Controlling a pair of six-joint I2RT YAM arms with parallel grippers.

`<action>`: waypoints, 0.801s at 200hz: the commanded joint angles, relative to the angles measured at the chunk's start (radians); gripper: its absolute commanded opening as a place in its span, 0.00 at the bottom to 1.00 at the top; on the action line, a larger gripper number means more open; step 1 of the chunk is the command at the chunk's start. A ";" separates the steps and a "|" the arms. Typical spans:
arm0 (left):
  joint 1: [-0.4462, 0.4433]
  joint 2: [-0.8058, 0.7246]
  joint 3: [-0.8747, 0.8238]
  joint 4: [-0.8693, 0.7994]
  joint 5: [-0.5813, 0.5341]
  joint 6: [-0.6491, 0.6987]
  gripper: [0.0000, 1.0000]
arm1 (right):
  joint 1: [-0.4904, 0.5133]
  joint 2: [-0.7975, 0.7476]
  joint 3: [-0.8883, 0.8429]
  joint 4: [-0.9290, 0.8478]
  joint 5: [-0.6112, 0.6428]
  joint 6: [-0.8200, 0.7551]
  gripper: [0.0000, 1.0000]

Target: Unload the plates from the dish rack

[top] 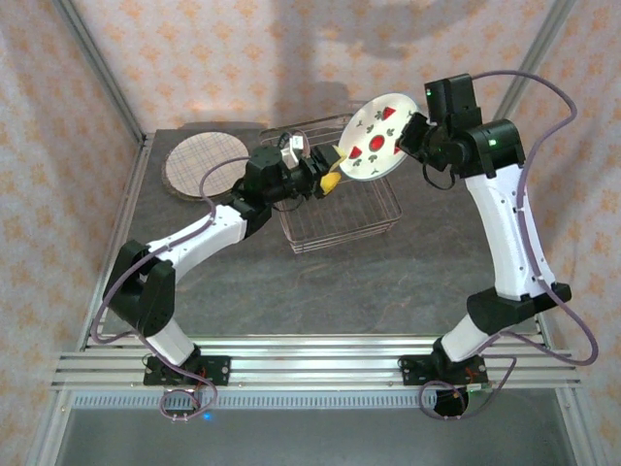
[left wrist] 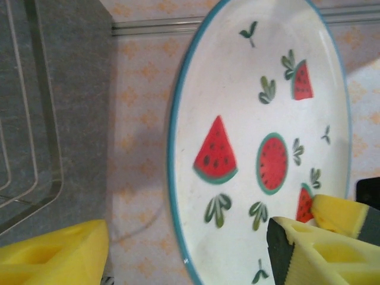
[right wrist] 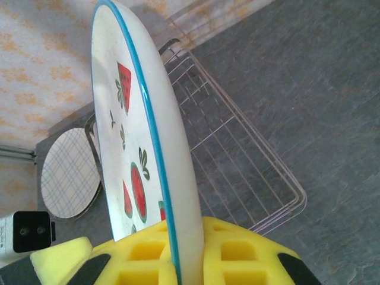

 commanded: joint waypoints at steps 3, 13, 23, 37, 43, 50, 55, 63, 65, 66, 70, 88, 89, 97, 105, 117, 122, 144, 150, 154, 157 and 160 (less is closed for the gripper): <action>-0.009 0.024 0.048 0.081 0.044 -0.045 0.60 | -0.033 -0.080 -0.044 0.185 -0.110 0.072 0.00; -0.011 0.036 0.057 0.094 0.054 -0.059 0.56 | -0.041 -0.085 -0.063 0.194 -0.129 0.081 0.00; -0.014 0.044 0.063 0.102 0.059 -0.069 0.55 | -0.044 -0.089 -0.076 0.204 -0.138 0.083 0.00; -0.015 0.047 0.068 0.081 0.062 -0.059 0.55 | -0.047 -0.093 -0.089 0.223 -0.158 0.091 0.00; -0.016 0.046 0.068 0.066 0.064 -0.052 0.55 | -0.049 -0.092 -0.091 0.227 -0.160 0.095 0.00; -0.016 0.046 0.068 0.060 0.064 -0.047 0.55 | -0.049 -0.091 -0.096 0.237 -0.169 0.098 0.00; -0.015 0.046 0.067 0.061 0.063 -0.047 0.55 | -0.049 -0.092 -0.099 0.242 -0.175 0.103 0.00; -0.015 0.047 0.066 0.064 0.062 -0.050 0.54 | -0.050 -0.090 -0.105 0.250 -0.188 0.107 0.00; -0.016 0.047 0.067 0.064 0.062 -0.050 0.53 | -0.051 -0.089 -0.105 0.251 -0.190 0.109 0.00; -0.015 0.048 0.067 0.064 0.062 -0.050 0.53 | -0.051 -0.089 -0.107 0.253 -0.191 0.109 0.00; -0.015 0.049 0.068 0.065 0.062 -0.051 0.52 | -0.052 -0.089 -0.110 0.257 -0.199 0.111 0.00; -0.015 0.050 0.075 0.066 0.061 -0.053 0.45 | -0.052 -0.088 -0.127 0.267 -0.216 0.120 0.00; -0.016 0.050 0.074 0.066 0.061 -0.053 0.45 | -0.052 -0.088 -0.127 0.267 -0.217 0.120 0.00; -0.016 0.050 0.076 0.067 0.058 -0.055 0.42 | -0.052 -0.089 -0.138 0.275 -0.219 0.122 0.00; -0.015 0.050 0.075 0.068 0.056 -0.056 0.39 | -0.054 -0.092 -0.149 0.280 -0.221 0.124 0.00; -0.014 0.047 0.072 0.067 0.055 -0.056 0.32 | -0.058 -0.097 -0.164 0.290 -0.228 0.129 0.00; -0.014 0.046 0.070 0.068 0.055 -0.055 0.30 | -0.058 -0.099 -0.170 0.293 -0.227 0.131 0.00; -0.016 0.041 0.062 0.067 0.053 -0.056 0.19 | -0.059 -0.104 -0.183 0.296 -0.228 0.130 0.00; -0.015 0.040 0.060 0.067 0.053 -0.058 0.15 | -0.060 -0.106 -0.188 0.295 -0.228 0.128 0.00; -0.015 0.040 0.059 0.068 0.053 -0.058 0.12 | -0.060 -0.108 -0.192 0.295 -0.228 0.128 0.00; -0.015 0.038 0.059 0.068 0.053 -0.057 0.10 | -0.060 -0.108 -0.194 0.295 -0.228 0.129 0.00; -0.015 0.038 0.058 0.068 0.052 -0.057 0.07 | -0.060 -0.110 -0.196 0.295 -0.228 0.126 0.00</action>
